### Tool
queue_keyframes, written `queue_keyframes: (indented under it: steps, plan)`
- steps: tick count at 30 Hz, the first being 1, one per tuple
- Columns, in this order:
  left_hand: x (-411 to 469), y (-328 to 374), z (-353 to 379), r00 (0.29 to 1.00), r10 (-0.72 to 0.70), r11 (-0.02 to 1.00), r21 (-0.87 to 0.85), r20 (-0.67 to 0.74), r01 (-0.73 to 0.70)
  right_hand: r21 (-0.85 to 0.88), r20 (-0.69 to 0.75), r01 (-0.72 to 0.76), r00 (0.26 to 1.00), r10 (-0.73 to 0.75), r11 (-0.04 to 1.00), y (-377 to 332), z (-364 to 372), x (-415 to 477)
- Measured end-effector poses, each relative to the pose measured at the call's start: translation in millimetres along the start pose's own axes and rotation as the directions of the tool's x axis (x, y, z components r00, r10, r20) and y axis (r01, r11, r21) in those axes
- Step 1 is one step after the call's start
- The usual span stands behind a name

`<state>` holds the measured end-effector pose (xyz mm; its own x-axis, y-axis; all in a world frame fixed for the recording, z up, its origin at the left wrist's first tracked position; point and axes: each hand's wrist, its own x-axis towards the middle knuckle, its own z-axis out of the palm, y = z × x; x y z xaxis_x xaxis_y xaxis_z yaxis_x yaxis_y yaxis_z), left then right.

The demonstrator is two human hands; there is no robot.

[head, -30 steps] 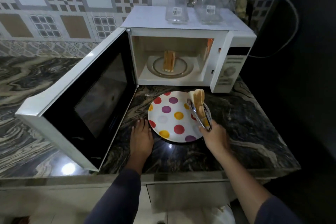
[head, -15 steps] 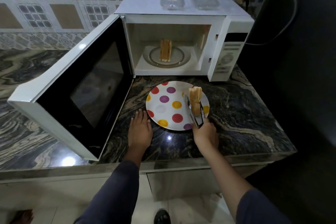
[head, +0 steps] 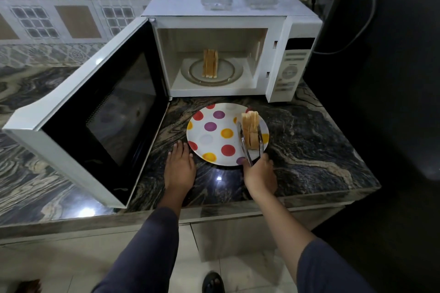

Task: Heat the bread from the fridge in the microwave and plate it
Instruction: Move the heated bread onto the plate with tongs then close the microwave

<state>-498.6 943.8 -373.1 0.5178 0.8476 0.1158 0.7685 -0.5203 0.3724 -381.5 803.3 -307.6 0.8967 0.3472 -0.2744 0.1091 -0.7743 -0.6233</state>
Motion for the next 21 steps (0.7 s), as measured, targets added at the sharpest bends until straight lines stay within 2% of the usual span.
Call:
queue_keyframes:
  steps: [3, 12, 18, 21]
  plan:
    - [0, 1, -1, 1.000, 0.004, 1.000, 0.003, 0.001, -0.004, -0.046, -0.013, 0.019, 1.000, -0.019, 0.999, 7, -5, -4]
    - [2, 1, -4, 1.000, -0.007, 1.000, -0.022, 0.023, 0.007, -0.087, -0.090, 0.188, 0.976, -0.196, 0.978, 12, -23, -22]
    - [8, 4, -6, 0.998, -0.045, 0.998, -0.035, -0.031, 0.044, -0.033, -0.134, 0.304, 0.943, -0.306, 0.952, -38, -32, 7]
    - [22, 4, -7, 0.998, -0.049, 0.997, -0.059, -0.044, 0.046, -0.007, -0.077, 0.302, 0.950, -0.302, 0.953, -77, -26, 34]
